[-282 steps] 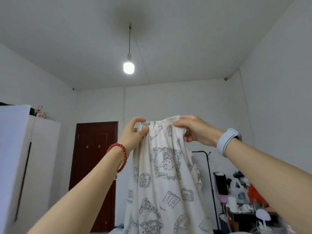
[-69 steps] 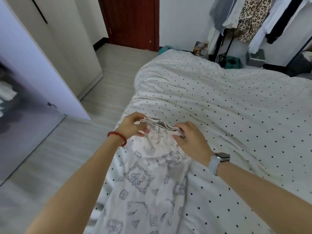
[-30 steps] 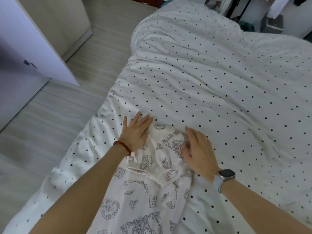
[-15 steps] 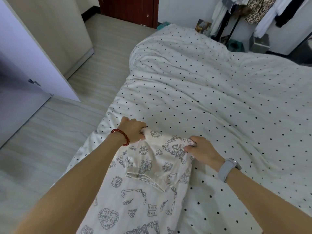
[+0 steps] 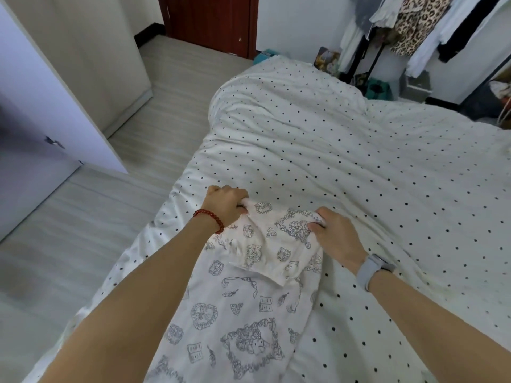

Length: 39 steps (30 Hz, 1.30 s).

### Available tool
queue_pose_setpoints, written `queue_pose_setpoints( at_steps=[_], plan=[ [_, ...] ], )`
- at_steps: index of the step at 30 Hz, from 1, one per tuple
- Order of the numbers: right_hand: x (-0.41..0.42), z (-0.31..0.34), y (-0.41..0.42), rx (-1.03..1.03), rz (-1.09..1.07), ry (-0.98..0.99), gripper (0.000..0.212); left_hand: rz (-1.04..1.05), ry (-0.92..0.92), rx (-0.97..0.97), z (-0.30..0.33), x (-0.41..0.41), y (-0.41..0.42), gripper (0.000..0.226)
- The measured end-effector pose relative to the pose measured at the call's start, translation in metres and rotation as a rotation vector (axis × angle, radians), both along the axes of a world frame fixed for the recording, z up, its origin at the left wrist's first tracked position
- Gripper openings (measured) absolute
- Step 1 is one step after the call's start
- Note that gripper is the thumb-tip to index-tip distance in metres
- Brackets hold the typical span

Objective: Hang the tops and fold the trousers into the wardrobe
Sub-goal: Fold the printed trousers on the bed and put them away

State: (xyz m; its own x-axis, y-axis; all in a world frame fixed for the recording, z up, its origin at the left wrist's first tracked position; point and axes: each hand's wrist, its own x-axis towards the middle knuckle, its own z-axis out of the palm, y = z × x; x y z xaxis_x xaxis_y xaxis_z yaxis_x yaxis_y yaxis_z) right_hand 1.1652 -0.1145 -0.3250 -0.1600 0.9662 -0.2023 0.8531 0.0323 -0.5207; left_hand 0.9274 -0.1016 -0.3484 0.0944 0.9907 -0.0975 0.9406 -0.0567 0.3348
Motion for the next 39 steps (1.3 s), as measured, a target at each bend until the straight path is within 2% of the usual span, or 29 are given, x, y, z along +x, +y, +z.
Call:
queue_pose_setpoints(
  at_steps=[3,5,9,14,18,22,26,28,29,30,32,34,37,39],
  plan=[
    [-0.003,-0.001,-0.03,0.044,0.024,0.154,0.007,0.006,-0.127,0.045,-0.007,-0.014,-0.028,0.01],
    [-0.005,0.0,-0.052,0.096,0.067,0.218,0.006,-0.04,-0.148,0.134,-0.008,-0.022,-0.048,0.009],
    [-0.007,0.001,-0.095,0.273,0.276,0.182,0.01,-0.129,-0.163,0.316,-0.007,-0.038,-0.09,0.026],
    [-0.01,-0.01,-0.143,0.447,0.554,0.111,0.011,-0.236,-0.136,0.397,-0.017,-0.052,-0.15,0.045],
    [-0.017,-0.033,-0.179,0.425,0.711,0.075,0.022,-0.309,-0.095,0.377,-0.045,-0.061,-0.193,0.043],
    [-0.018,-0.063,-0.207,0.366,0.768,0.017,0.028,-0.337,-0.056,0.287,-0.075,-0.06,-0.224,0.039],
    [-0.011,-0.087,-0.228,0.236,0.777,-0.107,0.031,-0.3,-0.031,-0.003,-0.101,-0.056,-0.249,0.067],
    [-0.005,-0.088,-0.234,0.177,0.779,-0.142,0.033,-0.166,-0.126,-0.138,-0.101,-0.056,-0.258,0.08],
    [-0.003,-0.085,-0.237,0.185,0.772,-0.146,0.031,-0.076,-0.17,-0.197,-0.099,-0.056,-0.262,0.078],
    [-0.002,-0.082,-0.239,0.234,0.754,-0.145,0.027,0.007,-0.193,-0.184,-0.095,-0.056,-0.263,0.072],
    [-0.007,-0.077,-0.235,0.379,0.685,-0.153,0.023,0.091,-0.167,0.001,-0.087,-0.051,-0.259,0.061],
    [-0.023,-0.074,-0.226,0.474,0.62,-0.214,0.031,0.086,-0.144,0.1,-0.086,-0.037,-0.245,0.059],
    [-0.046,-0.083,-0.213,0.411,0.618,-0.37,0.052,0.055,-0.087,0.09,-0.096,-0.004,-0.229,0.055],
    [-0.045,-0.097,-0.21,0.33,0.649,-0.458,0.059,0.099,-0.074,-0.001,-0.113,0.007,-0.23,0.056]
  ],
)
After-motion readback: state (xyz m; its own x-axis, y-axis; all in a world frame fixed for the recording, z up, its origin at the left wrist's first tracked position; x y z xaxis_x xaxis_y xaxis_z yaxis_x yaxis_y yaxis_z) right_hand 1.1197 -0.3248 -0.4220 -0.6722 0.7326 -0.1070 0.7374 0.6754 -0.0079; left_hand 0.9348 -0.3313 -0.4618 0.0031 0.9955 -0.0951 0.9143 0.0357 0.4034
